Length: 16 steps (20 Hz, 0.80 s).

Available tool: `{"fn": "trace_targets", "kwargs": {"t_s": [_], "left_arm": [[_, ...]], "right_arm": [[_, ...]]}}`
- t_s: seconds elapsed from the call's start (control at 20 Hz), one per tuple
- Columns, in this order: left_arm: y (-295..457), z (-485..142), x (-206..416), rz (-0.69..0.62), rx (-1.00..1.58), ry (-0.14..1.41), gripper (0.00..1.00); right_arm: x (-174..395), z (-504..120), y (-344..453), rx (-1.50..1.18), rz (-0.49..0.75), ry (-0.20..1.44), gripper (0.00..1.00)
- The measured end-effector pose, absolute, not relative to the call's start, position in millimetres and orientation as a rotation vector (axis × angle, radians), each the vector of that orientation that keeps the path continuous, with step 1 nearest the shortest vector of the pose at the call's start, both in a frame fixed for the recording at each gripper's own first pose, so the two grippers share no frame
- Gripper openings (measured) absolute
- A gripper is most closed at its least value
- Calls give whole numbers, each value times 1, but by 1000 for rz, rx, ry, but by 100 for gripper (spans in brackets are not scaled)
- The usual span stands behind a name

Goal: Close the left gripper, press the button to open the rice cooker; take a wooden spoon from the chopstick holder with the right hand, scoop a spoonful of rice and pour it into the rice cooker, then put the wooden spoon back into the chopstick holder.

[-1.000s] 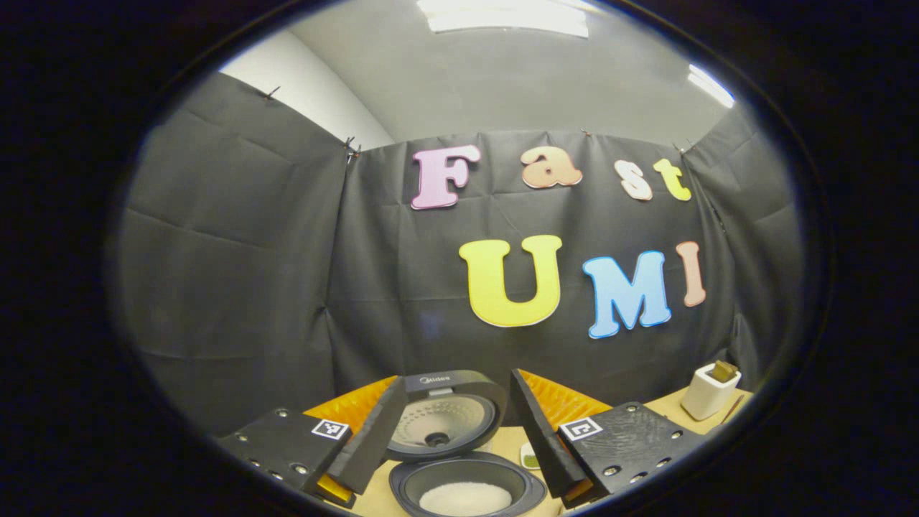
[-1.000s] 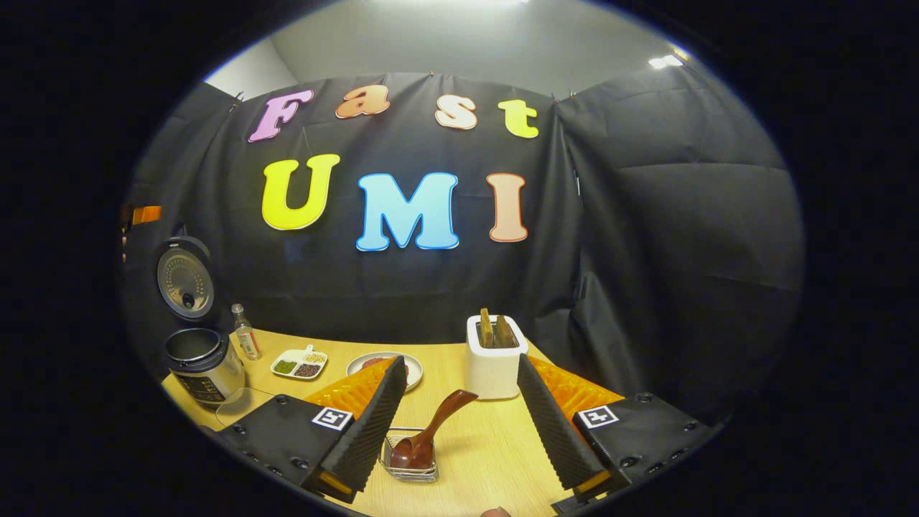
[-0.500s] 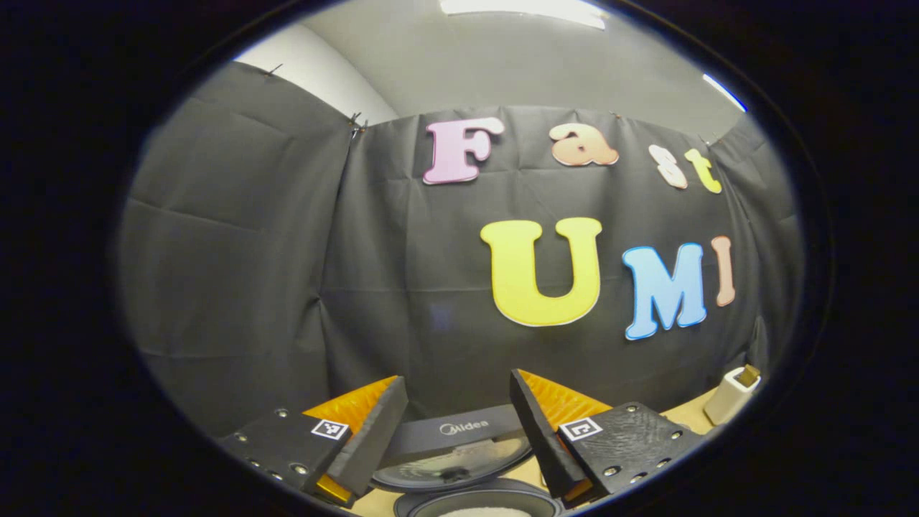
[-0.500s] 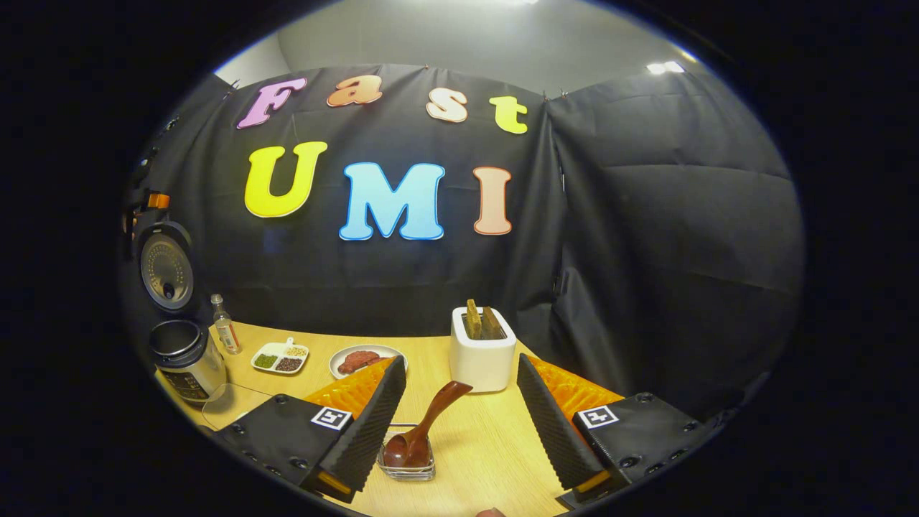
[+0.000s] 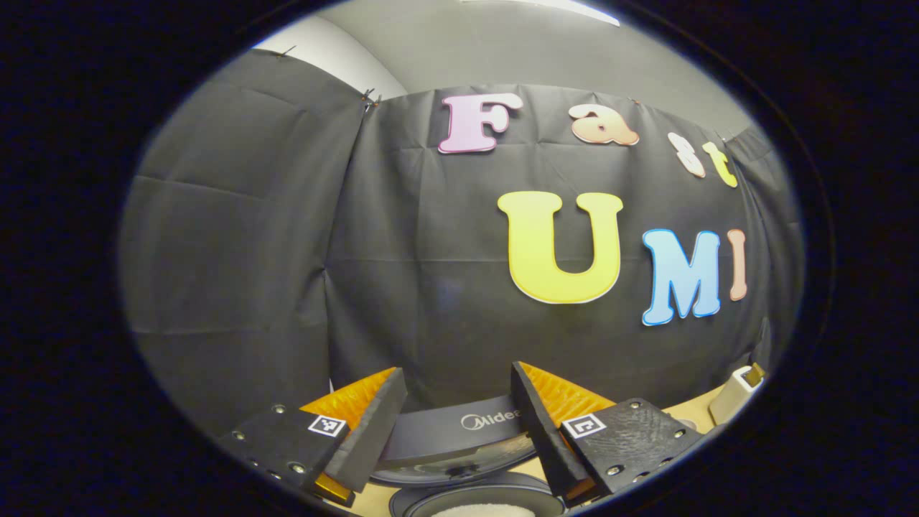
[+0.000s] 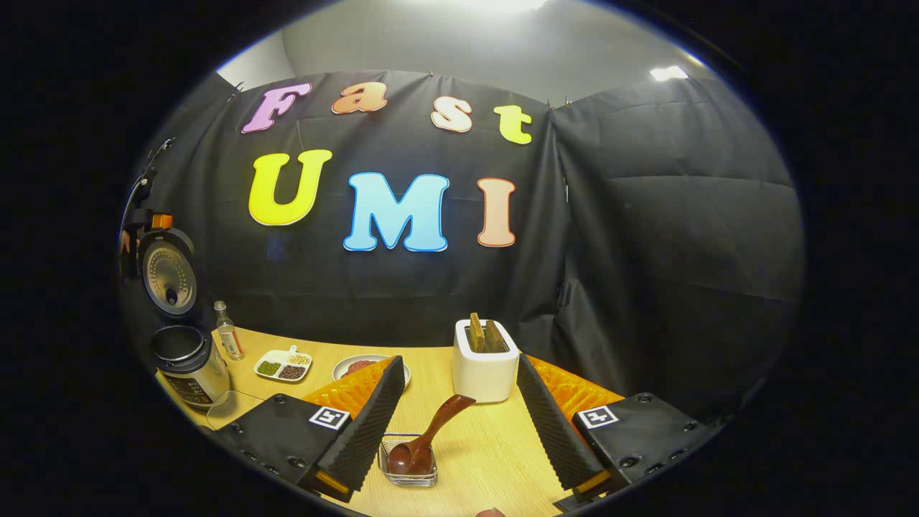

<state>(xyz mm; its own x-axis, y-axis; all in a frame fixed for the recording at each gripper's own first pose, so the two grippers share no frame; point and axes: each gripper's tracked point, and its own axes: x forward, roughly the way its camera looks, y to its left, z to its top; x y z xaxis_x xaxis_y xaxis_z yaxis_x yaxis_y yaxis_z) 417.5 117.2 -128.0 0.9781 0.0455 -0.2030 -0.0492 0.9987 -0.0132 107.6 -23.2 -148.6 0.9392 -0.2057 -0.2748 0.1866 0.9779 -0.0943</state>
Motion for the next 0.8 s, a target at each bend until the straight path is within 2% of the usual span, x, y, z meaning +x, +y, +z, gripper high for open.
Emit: {"fn": "trace_targets", "kwargs": {"t_s": [0.05, 0.1, 0.25, 0.3, 0.35, 0.4, 0.45, 0.5, 0.55, 0.6, 0.8], "left_arm": [[114, -129, 410, 44, -14, 205, 89], [112, -129, 402, 41, -16, 207, 94], [102, -130, 381, 28, -34, 223, 94], [98, -133, 372, 23, -36, 229, 89], [95, -134, 365, 19, -34, 235, 89], [91, -137, 355, 14, -29, 238, 94], [87, -139, 347, 10, -24, 243, 89], [83, -141, 338, 7, -22, 247, 94], [80, -144, 330, 5, -22, 252, 89], [76, -149, 322, 3, -26, 259, 94], [65, -164, 296, -7, -29, 287, 94]], "right_arm": [[107, -148, -24, -65, -195, 287, 99], [106, -148, -23, -63, -188, 287, 99], [102, -147, -21, -61, -158, 285, 99], [101, -146, -22, -65, -150, 283, 99], [100, -145, -21, -66, -140, 281, 99], [98, -143, -21, -64, -130, 277, 99], [97, -142, -19, -61, -118, 276, 99], [95, -142, -19, -59, -109, 276, 99], [94, -143, -19, -57, -98, 277, 99], [92, -144, -18, -55, -88, 280, 99], [87, -145, -18, -60, -53, 289, 99]]}}
